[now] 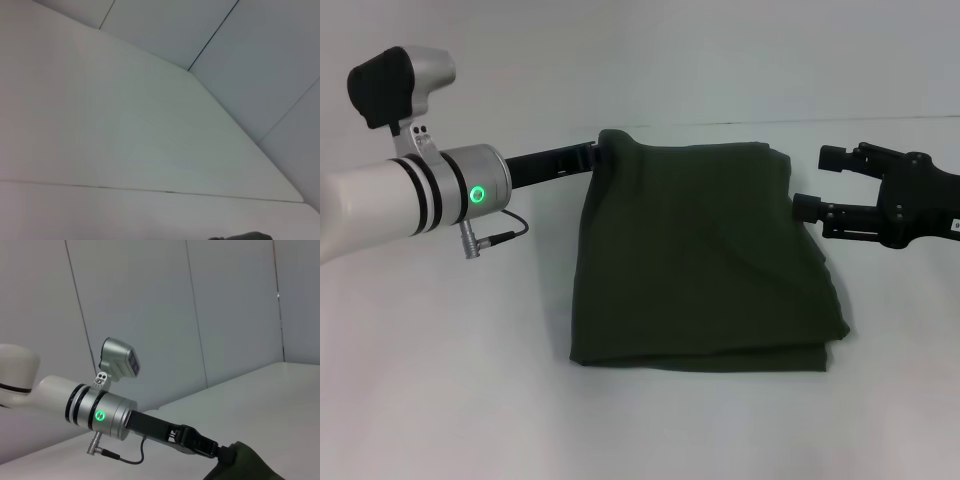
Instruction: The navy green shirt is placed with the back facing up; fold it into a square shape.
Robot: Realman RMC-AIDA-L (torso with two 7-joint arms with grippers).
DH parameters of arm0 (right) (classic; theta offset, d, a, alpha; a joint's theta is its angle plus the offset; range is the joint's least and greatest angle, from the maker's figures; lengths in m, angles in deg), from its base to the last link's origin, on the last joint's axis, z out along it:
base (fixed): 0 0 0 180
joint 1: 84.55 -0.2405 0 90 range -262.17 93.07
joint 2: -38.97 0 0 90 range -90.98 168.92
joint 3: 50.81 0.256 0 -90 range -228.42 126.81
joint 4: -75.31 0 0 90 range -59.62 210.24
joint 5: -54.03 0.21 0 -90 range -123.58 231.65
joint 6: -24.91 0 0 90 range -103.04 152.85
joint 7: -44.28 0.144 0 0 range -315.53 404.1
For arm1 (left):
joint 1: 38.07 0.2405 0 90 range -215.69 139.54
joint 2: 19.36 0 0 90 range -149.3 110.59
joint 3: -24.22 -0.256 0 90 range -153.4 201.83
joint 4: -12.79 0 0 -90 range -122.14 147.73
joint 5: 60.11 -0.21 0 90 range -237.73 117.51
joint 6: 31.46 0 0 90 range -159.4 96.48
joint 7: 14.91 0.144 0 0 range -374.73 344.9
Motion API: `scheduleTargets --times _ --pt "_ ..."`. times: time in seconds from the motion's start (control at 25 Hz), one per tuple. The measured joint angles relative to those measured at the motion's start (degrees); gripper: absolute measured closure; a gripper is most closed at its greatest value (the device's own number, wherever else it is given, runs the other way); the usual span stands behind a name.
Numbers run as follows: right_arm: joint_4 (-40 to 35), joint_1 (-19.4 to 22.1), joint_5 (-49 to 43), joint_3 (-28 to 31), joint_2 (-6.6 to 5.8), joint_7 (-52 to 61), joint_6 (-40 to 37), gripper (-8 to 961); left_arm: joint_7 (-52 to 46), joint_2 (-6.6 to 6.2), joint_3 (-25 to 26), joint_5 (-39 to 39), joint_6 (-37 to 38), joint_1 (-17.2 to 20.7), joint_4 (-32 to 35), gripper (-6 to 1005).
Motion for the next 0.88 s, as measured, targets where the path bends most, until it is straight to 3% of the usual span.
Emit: scheduleTargets --times 0.36,0.56,0.64,0.88 --pt "0.11 -0.24 0.0 -0.28 -0.01 0.0 -0.01 22 0.49 0.16 -0.08 0.29 -0.21 1.86 1.77 896" --pt "0.18 -0.25 0.0 0.15 0.0 0.0 0.03 22 0.09 0.74 0.1 1.36 1.42 4.24 6.22 718" --pt "0.19 -0.25 0.0 0.27 -0.01 0.02 0.14 22 0.28 0.78 -0.03 2.6 5.29 5.46 7.92 660" --pt "0.37 0.53 0.07 0.33 -0.54 0.3 -3.03 22 2.34 0.93 -0.39 4.62 26.48 10.21 14.29 523"
